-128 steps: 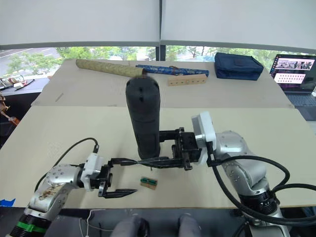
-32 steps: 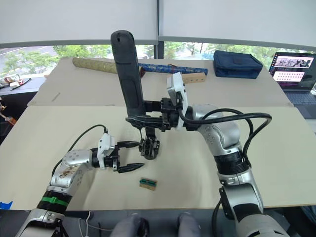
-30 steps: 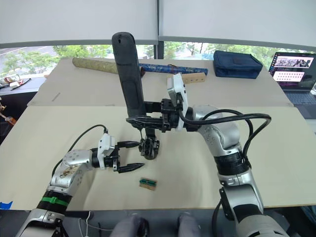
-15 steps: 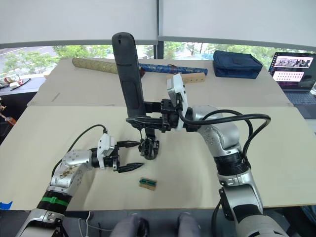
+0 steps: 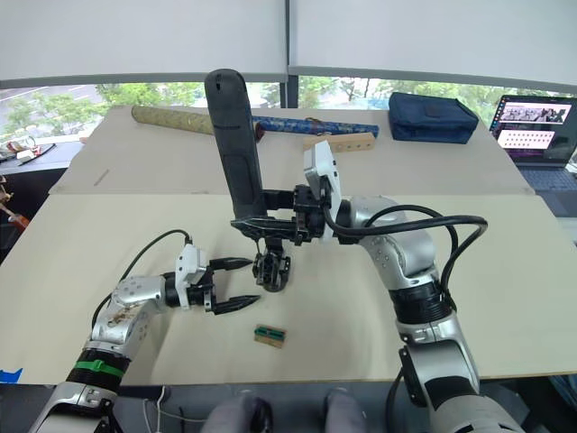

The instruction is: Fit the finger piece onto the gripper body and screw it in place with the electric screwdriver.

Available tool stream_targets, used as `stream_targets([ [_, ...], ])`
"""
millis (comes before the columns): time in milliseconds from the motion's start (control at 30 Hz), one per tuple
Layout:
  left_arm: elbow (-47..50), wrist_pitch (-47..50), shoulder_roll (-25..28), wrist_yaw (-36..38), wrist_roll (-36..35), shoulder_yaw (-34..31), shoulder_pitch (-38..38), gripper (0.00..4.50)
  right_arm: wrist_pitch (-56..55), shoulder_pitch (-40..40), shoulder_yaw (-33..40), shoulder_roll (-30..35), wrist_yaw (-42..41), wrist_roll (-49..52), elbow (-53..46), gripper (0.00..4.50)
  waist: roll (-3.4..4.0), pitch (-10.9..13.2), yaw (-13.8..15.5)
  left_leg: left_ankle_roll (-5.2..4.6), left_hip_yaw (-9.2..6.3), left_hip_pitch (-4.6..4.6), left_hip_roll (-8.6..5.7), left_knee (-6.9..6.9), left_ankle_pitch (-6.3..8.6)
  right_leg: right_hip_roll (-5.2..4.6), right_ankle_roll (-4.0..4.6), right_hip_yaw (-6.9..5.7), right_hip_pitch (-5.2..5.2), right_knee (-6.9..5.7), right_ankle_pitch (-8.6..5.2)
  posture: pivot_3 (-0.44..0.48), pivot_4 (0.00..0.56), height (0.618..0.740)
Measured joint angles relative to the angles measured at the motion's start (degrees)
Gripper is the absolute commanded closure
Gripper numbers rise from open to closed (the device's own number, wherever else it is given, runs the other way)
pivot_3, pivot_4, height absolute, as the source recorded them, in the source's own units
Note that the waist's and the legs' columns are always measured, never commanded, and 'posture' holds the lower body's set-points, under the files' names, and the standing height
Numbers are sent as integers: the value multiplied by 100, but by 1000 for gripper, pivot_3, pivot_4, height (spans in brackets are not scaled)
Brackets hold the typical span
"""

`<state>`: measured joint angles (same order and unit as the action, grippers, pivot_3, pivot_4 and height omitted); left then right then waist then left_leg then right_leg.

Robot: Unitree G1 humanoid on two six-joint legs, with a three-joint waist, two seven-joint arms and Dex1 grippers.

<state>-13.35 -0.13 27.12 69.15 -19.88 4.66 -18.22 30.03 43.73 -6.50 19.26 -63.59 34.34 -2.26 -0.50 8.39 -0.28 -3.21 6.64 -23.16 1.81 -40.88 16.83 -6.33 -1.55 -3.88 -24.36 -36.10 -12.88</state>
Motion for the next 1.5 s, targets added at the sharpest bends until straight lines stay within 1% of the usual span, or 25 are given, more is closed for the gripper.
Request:
stream_targets([
  [167, -3, -5, -75, -2, 8, 7, -22, 0, 0, -16, -3, 0, 0, -33, -56, 2579, 0, 0, 0, 0, 0, 0, 0, 0, 0, 0, 0, 0, 0, 0, 0, 0, 150, 740],
  [333, -143, -93, -171, -59, 163, 64, -210, 0, 0, -19, -7, -14, 1, -42, -64, 2579, 0, 0, 2, 0, 0, 0, -1, -1, 0, 0, 0, 0, 1, 0, 0, 0, 150, 740],
  [667, -854, -368, -451, -109, 641, 401, -672, 0, 0, -21, -10, -26, 13, -44, -67, 2579, 0, 0, 4, 0, 1, 0, -3, -2, 0, 2, 0, -1, 1, 0, 0, 0, 150, 740],
  [900, -1158, -502, -572, -73, 707, 452, -863, 0, 0, -22, -15, -26, 30, -48, -70, 2579, 0, 0, -2, 0, 0, 0, -2, -3, -1, 1, -1, -1, 1, 0, 0, 0, 150, 740],
  [1133, -1244, -516, -604, 6, 707, 455, -915, 0, 0, -32, -17, -26, 53, -50, -82, 2579, 0, 0, 7, 0, -1, 1, -2, -4, -1, 1, -1, -1, 4, -1, 0, 0, 150, 740],
  [1233, -1245, -505, -607, 37, 707, 467, -920, 781, -2, -60, -16, -26, 57, -50, -120, 2579, 0, 0, 7, 0, -1, 2, -3, -4, -1, 1, -1, -1, 4, -1, 1, 0, 150, 740],
  [1300, -1244, -507, -609, 52, 713, 492, -921, 1663, -4, -68, -16, -26, 59, -51, -127, 2579, 0, 0, 8, 0, -1, 3, -3, -4, -1, 1, -1, -1, 5, -1, 0, 0, 150, 740],
  [1333, -1241, -526, -613, 48, 758, 520, -921, 2197, -13, -72, -14, -26, 61, -51, -140, 2579, 0, 0, 9, 0, -1, 4, -3, -3, -1, 1, -1, -1, 7, -1, 1, 0, 150, 740],
  [1500, -1230, -616, -615, 28, 855, 553, -903, 2194, -94, -170, -17, -37, 70, -57, -213, 2579, 0, -1, 9, 0, -2, 6, -2, -3, 0, 1, -1, -1, 8, -1, 0, 0, 150, 740],
])
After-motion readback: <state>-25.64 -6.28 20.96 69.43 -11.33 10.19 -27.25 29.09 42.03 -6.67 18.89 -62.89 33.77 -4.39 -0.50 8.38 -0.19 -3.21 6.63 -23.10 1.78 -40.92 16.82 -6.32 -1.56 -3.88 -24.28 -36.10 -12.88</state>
